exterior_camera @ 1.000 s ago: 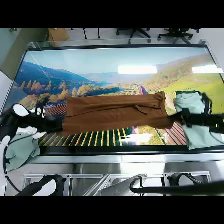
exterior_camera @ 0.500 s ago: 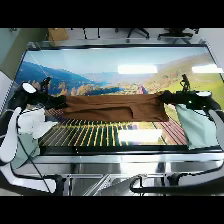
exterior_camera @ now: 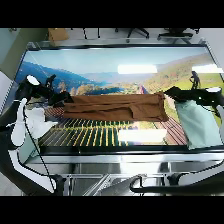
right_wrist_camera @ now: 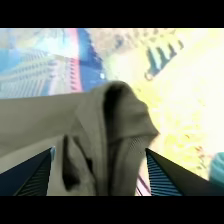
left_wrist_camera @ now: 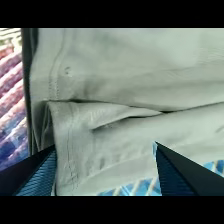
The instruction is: Fold the shirts.
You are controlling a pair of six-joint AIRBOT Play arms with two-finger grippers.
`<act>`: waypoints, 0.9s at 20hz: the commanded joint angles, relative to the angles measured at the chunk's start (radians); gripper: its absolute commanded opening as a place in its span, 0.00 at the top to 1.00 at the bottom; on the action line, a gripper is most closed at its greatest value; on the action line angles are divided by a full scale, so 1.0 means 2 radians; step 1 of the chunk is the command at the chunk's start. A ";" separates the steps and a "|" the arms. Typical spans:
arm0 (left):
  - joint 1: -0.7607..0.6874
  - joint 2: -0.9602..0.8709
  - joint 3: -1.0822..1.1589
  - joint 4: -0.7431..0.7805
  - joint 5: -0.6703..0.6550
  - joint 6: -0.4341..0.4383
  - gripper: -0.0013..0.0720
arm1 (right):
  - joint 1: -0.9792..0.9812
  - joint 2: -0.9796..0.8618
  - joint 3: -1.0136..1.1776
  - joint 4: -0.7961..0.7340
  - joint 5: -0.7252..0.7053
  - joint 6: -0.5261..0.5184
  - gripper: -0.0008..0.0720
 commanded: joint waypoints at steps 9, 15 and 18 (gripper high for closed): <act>0.015 -0.005 0.127 0.000 -0.070 -0.049 0.09 | 0.034 -0.062 0.005 -0.034 0.072 0.008 0.09; -0.020 -0.004 0.135 -0.002 -0.071 -0.049 0.46 | 0.063 -0.064 0.012 -0.033 0.061 0.008 0.83; -0.061 -0.005 0.135 -0.001 -0.056 -0.045 0.96 | 0.063 -0.046 0.031 -0.022 0.099 0.010 0.96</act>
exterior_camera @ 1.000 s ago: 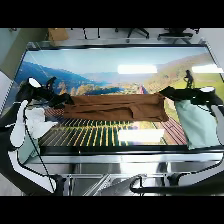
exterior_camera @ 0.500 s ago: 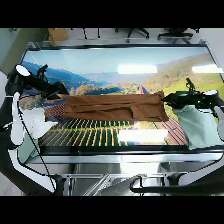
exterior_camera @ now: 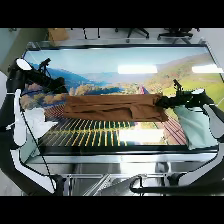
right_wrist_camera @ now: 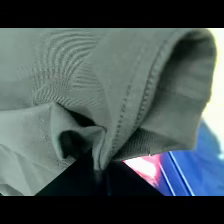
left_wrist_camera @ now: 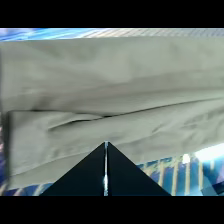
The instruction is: Fold the shirts.
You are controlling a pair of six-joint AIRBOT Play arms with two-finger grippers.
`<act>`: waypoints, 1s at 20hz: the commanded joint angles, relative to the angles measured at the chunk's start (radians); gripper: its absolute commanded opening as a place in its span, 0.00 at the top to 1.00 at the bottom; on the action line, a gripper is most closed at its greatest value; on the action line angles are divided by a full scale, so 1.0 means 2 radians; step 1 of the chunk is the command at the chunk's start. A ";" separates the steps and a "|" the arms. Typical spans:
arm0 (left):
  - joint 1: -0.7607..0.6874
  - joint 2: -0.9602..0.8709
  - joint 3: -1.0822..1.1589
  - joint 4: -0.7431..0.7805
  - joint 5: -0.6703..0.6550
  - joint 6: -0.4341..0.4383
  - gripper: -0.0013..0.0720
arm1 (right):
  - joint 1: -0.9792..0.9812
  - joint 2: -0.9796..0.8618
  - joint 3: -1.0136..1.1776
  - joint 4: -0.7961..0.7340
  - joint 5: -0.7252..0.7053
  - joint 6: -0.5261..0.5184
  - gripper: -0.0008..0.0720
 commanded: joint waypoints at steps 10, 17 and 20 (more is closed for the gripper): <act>-0.320 -0.063 -0.084 0.000 0.306 0.005 0.96 | 0.004 0.129 0.157 0.081 0.180 0.090 0.96; -0.395 -0.206 0.093 -0.001 0.281 -0.038 0.96 | 0.004 0.146 0.174 0.125 0.220 0.119 0.96; -0.382 -0.192 0.103 -0.001 0.238 -0.038 0.96 | 0.004 0.145 0.174 0.115 0.221 0.119 0.96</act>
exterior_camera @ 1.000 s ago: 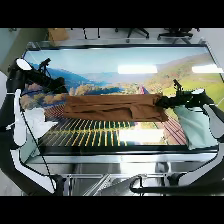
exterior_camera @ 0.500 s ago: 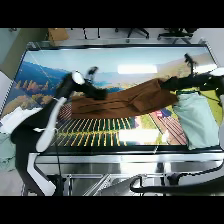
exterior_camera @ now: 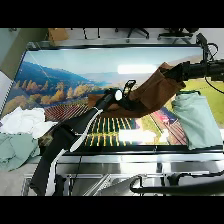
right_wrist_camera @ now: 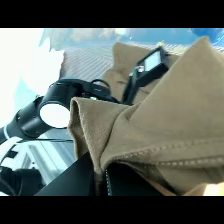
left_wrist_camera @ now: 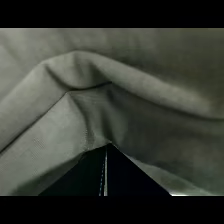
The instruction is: Fold the shirts.
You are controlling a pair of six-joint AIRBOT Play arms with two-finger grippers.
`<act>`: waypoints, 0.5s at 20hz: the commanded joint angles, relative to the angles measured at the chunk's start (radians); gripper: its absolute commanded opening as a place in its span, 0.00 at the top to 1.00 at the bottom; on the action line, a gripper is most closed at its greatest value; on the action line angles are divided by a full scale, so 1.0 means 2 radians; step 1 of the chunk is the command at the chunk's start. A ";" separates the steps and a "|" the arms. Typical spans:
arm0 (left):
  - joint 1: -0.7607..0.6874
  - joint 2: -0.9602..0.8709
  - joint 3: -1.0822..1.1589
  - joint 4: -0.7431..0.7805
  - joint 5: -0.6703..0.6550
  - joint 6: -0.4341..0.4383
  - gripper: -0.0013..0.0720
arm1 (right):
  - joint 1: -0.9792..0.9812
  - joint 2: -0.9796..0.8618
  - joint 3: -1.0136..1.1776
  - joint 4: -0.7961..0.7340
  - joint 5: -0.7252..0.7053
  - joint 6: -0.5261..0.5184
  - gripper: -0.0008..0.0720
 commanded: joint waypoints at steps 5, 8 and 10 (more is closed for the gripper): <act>0.099 0.147 0.003 0.000 -0.159 0.049 0.96 | 0.013 -0.003 0.002 -0.003 -0.010 0.020 0.96; 0.185 0.265 0.003 0.000 -0.188 0.052 0.96 | 0.074 -0.010 0.002 -0.003 -0.074 0.020 0.96; 0.237 0.330 0.003 0.000 -0.195 0.052 0.96 | 0.140 -0.027 0.002 -0.014 -0.142 0.020 0.96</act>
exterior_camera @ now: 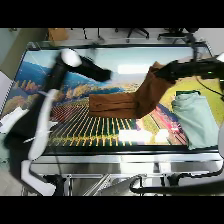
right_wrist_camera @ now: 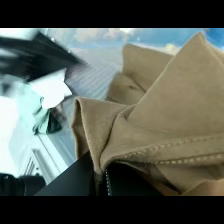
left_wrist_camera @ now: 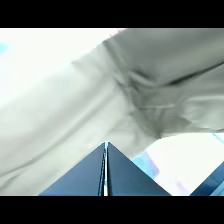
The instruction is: Fold the shirts.
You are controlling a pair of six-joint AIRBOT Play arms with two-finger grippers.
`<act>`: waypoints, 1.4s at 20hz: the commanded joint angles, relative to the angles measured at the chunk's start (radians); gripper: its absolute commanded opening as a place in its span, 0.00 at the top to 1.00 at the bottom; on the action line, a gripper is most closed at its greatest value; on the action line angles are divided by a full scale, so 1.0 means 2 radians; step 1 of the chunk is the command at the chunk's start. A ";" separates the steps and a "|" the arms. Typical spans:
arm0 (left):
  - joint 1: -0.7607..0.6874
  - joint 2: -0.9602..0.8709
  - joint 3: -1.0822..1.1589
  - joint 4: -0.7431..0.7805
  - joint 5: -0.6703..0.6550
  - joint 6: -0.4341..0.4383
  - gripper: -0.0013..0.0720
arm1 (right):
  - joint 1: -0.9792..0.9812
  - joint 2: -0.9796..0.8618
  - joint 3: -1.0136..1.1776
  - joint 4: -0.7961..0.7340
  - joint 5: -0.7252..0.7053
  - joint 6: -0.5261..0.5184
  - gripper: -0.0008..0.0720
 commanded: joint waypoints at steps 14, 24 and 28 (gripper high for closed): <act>0.154 0.254 -0.131 0.000 0.022 0.042 0.96 | 0.324 -0.114 0.000 -0.095 -0.352 -0.085 0.28; 0.154 0.253 -0.133 0.000 0.003 0.042 0.96 | 0.058 -0.092 -0.012 -0.274 -0.064 0.139 0.06; 0.154 0.253 -0.133 0.000 -0.001 0.042 0.96 | 0.072 -0.143 -0.025 -0.241 -0.069 0.124 0.06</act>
